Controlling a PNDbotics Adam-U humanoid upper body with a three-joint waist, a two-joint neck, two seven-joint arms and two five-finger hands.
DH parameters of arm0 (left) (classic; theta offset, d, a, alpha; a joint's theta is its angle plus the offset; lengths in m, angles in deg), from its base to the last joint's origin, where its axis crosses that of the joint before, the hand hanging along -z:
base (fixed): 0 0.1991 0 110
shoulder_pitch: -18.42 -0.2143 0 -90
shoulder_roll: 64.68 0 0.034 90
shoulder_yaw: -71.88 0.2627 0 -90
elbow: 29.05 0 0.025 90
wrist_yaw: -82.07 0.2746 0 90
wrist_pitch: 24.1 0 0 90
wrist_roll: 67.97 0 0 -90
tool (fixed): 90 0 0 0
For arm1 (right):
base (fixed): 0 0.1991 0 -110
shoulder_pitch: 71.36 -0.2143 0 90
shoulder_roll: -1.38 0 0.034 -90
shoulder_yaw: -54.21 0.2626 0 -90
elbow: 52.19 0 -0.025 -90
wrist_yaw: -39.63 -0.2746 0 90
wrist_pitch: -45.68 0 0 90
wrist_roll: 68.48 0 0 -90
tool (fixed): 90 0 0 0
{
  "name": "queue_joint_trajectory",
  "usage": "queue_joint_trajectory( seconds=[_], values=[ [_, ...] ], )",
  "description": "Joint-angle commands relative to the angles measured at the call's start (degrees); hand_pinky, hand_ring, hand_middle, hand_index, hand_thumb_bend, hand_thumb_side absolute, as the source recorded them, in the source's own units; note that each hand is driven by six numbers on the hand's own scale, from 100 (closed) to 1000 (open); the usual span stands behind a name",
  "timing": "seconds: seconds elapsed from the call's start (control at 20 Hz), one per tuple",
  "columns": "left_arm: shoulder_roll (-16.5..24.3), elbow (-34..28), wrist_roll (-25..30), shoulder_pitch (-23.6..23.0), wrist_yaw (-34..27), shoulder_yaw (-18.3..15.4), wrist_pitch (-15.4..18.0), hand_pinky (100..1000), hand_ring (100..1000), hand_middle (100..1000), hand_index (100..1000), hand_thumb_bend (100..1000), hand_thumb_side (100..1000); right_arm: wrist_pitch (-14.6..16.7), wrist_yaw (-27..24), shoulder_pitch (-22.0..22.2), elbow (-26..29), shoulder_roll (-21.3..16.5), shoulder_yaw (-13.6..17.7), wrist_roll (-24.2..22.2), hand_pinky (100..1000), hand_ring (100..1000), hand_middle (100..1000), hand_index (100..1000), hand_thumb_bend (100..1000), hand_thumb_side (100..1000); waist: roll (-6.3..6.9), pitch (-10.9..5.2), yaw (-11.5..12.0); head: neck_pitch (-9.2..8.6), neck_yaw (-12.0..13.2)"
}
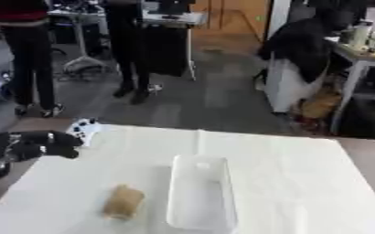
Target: Pick up objects on the table and place them in the box.
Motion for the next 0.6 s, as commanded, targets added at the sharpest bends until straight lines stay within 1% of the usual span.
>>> queue_joint_trajectory(
  seconds=[0.05,0.15,0.25,0.4,0.6],
  values=[
    [2.4,3.4,0.5,3.1,3.9,0.8,2.4,817,812,838,884,1000,969,-0.1,-0.2,-0.8,0.8,-0.8,0.0,-0.4,100,100,155,418,243,906,0.45,-0.9,-0.1,2.97,0.9],
    [2.3,5.9,1.3,4.9,6.9,1.5,3.6,837,811,836,896,1000,1000,-0.1,-0.3,-1.0,0.8,-0.8,0.0,-0.5,100,100,156,418,242,907,0.61,-0.91,-0.4,5.46,1.6],
    [2.0,8.5,2.3,6.4,9.7,1.8,4.7,853,814,834,897,1000,1000,-0.2,-0.4,-1.2,0.8,-0.7,-0.1,-0.6,100,100,155,418,241,907,0.75,-0.89,-0.7,7.18,2.1],
    [1.3,12.3,3.9,8.5,13.6,2.1,6.5,876,818,834,901,997,1000,-0.2,-0.7,-1.6,0.8,-0.6,-0.3,-0.8,100,100,154,418,240,908,0.98,-0.88,-1.2,9.07,3.2],
    [0.1,16.6,5.5,11.4,17.6,3.0,8.7,890,814,825,904,988,1000,-0.4,-1.1,-1.9,0.8,-0.2,-0.6,-1.2,100,100,155,418,237,909,1.24,-0.88,-1.7,10.58,4.2]
  ],
)
